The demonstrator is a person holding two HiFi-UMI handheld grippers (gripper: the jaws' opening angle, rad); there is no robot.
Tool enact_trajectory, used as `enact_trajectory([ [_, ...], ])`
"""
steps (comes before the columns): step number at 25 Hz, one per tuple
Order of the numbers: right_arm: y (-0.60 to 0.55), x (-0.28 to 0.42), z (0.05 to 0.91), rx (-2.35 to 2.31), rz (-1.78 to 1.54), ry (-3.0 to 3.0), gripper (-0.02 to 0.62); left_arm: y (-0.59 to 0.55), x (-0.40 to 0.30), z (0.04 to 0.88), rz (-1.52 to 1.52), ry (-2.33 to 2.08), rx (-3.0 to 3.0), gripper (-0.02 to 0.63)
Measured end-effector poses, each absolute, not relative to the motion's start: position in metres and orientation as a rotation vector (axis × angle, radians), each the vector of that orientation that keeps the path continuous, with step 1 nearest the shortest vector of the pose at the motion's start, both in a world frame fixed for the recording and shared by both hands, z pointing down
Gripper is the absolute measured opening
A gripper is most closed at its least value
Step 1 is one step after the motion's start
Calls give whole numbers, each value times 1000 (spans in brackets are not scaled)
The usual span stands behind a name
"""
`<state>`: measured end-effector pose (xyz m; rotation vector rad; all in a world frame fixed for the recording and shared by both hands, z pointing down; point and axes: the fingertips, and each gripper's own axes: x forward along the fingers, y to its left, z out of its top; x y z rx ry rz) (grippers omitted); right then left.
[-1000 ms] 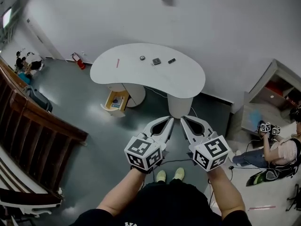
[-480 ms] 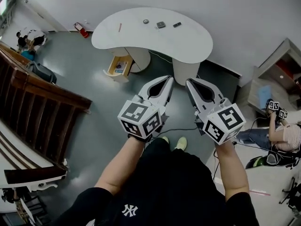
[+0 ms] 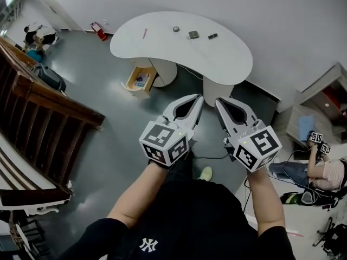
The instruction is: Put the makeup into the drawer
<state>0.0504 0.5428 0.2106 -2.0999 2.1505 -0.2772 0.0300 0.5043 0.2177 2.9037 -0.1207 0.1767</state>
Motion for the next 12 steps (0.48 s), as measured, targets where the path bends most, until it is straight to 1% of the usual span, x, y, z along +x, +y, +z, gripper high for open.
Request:
enact_trajectory([
  [6,492,78,219,-2151,-284,2177,17,459,66,229,177,-77,2894,9],
  [12,412,117,238,-2202,-315,2179,18,382,113,248,216,-32,2900,9],
])
